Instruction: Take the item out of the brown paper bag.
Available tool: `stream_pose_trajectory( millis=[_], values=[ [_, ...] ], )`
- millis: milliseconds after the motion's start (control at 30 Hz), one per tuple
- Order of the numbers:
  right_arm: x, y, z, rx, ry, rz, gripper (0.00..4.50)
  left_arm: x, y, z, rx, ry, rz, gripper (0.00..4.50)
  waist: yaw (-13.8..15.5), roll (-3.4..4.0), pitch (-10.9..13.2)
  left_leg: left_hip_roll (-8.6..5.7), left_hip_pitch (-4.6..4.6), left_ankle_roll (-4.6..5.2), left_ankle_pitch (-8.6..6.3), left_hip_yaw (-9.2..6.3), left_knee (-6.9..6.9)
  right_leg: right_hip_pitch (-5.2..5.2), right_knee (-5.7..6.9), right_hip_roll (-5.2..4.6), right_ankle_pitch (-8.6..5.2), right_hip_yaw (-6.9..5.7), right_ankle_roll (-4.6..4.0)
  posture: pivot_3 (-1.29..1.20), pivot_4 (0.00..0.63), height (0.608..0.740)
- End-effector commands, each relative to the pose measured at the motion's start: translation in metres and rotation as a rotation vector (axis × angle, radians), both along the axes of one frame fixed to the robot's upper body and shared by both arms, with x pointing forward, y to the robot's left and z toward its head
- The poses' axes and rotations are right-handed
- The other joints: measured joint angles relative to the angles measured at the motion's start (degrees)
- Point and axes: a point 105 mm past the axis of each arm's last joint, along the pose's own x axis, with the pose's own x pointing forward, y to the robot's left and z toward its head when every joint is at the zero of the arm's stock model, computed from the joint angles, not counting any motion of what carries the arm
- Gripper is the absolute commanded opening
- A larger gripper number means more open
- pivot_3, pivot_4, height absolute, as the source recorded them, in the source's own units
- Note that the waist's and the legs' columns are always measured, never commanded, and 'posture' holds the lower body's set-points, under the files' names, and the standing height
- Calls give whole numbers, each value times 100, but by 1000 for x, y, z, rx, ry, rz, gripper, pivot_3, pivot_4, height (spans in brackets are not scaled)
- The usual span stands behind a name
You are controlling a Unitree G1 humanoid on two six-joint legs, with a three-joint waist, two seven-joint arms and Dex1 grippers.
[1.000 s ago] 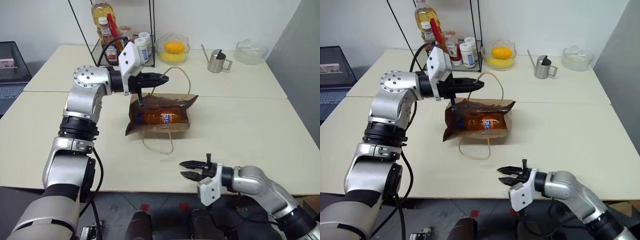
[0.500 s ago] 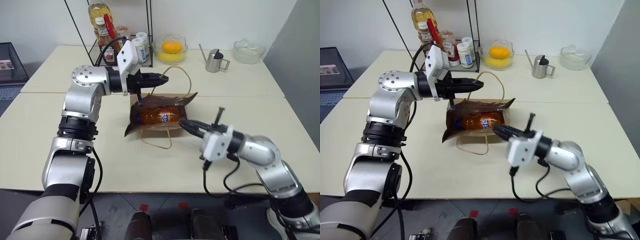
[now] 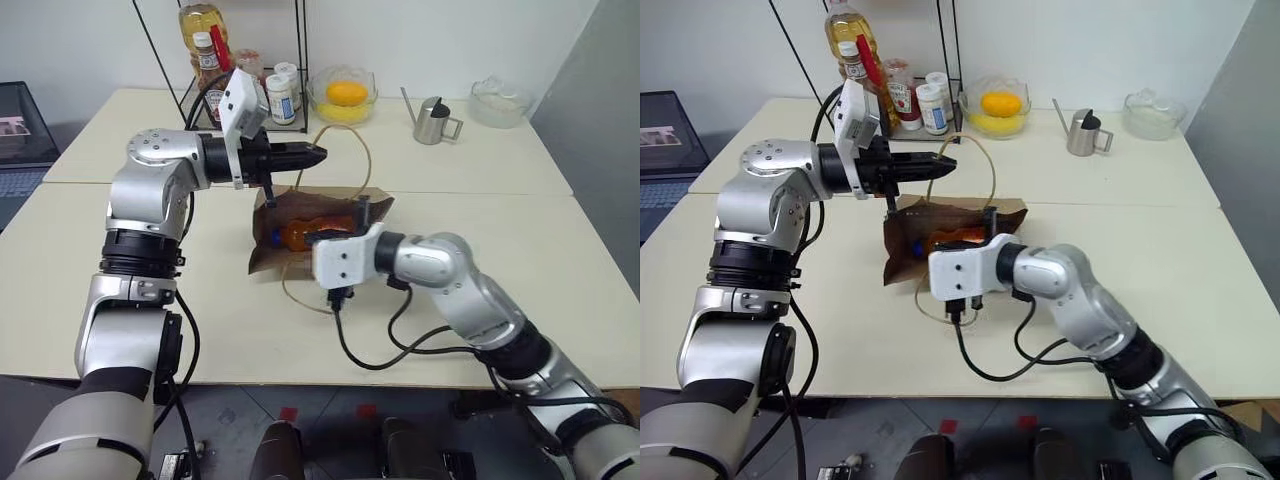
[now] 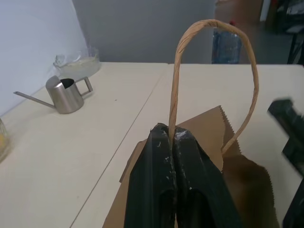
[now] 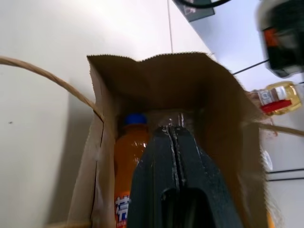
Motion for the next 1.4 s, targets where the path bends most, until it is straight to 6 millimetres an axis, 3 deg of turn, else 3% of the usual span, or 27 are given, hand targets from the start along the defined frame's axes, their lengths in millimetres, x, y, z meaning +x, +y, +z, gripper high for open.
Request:
stream_pose_trajectory(
  millis=[33, 200, 400, 600, 767, 867, 1233, 1333, 1400],
  values=[
    [9, 12, 5, -28, -111, -21, 17, -7, 2, 27, -47, -52, -11, 0, 1, 0, 0, 0, -1, 0, 0, 0, -1, -1, 0, 0, 0, 0, 0, 0, 150, 740],
    [17, 13, -9, -76, -123, -42, 17, -6, 2, 32, -79, -31, -6, 0, 14, 0, 0, -2, -5, 0, 0, 0, 0, -1, -2, -2, 0, 0, 0, 0, 150, 740],
    [10, 16, -27, -113, -47, -25, 17, -4, 3, 41, -129, -21, 9, 0, -7, 0, 0, -1, -5, 0, 0, 0, -2, -4, 0, -1, 0, 0, 0, 0, 150, 740],
    [6, 20, -41, -33, 163, -71, 17, -8, 0, 43, -136, -15, -19, 0, -10, 0, 0, -1, -6, 0, 0, 0, -3, -5, 0, -1, 0, 0, 0, 0, 150, 740],
    [21, 23, -22, 234, 487, -198, 17, -19, -4, 33, -89, -1, -79, 0, -30, 1, 1, 0, -6, -5, 3, -1, -3, -9, 5, 0, 0, 0, -1, 0, 150, 740],
    [26, 24, -12, 330, 592, -232, 17, -24, -5, 26, -67, 8, -98, 0, -28, 2, 1, 1, -7, -6, 3, -2, -4, -8, 6, -1, 0, 0, -1, 0, 150, 740],
    [47, 13, -14, 228, 524, -315, 17, -33, -6, 19, -48, 19, -113, 0, -48, 4, 2, 0, -9, -3, 2, -1, -6, -14, 5, 0, 0, 2, -1, 0, 150, 740],
    [48, 12, -12, 203, 468, -302, 558, -31, -2, 19, -40, 19, -96, 0, -51, 4, 2, 0, -12, -3, 2, -1, -6, -17, 5, 0, 0, 2, -1, 0, 150, 740],
    [45, 12, -11, 176, 425, -277, 1233, -29, 1, 19, -38, 15, -81, 0, -52, 4, 2, 0, -13, -3, 2, -1, -6, -17, 4, 1, 0, 3, -1, 0, 150, 740]
  ],
)
